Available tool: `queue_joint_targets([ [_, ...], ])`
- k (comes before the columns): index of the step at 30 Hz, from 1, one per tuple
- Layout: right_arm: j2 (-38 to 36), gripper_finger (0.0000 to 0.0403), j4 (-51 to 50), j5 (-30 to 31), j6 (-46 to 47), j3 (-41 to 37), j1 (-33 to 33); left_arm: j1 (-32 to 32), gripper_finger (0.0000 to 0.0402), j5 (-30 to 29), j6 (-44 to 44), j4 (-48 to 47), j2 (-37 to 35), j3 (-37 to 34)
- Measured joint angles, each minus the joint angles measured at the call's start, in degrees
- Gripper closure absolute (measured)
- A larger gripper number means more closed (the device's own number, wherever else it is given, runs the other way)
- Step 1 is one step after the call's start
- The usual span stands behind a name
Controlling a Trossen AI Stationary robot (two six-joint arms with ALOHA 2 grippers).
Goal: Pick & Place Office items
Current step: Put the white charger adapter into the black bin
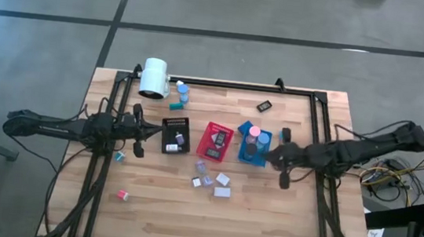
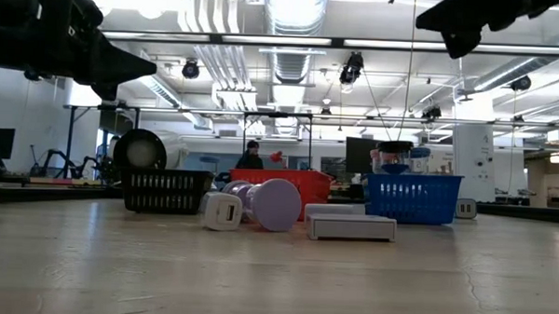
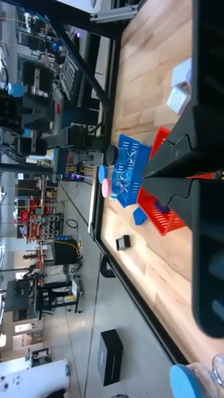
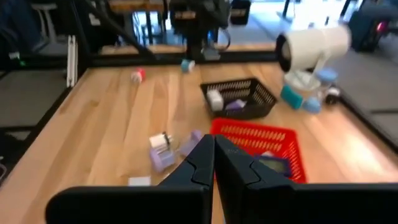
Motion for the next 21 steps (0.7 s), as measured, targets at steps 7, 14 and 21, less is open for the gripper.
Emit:
queue_joint_targets([
  [7,14.69,0.0394,-3.65,-1.69,3.46,8.81,3.71,0.0,0.039,-0.02,-0.33,0.0,0.0,0.0],
  [14,28.93,0.0394,-9.06,-5.26,5.34,20.26,3.46,0.0,0.0386,-0.02,-0.1,0.09,0.0,0.04],
  [21,43.64,0.0394,-20.11,-6.55,11.42,33.4,2.76,0.0,0.0388,-0.02,-0.5,0.04,0.04,0.04],
])
